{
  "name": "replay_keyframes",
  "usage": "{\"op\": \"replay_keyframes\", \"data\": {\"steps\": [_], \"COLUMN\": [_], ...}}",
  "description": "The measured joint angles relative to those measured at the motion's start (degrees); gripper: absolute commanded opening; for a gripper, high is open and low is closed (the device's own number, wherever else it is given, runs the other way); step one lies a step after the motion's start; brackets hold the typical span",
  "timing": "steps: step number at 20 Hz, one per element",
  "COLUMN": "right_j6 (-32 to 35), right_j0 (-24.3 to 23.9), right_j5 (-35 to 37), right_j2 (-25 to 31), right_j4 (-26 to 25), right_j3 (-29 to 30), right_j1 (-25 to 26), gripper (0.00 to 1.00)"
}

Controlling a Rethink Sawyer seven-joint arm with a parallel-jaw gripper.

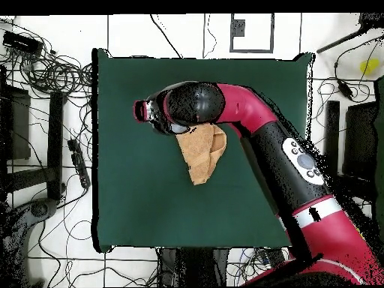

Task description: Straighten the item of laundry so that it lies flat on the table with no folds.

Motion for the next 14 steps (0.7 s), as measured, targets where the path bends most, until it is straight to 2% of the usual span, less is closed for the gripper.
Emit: {"op": "replay_keyframes", "data": {"steps": [14], "right_j6": [0.00], "right_j0": [-3.81], "right_j5": [-4.96], "right_j2": [-2.54], "right_j4": [0.15], "right_j3": [4.10], "right_j1": [-0.03], "gripper": [0.00]}}
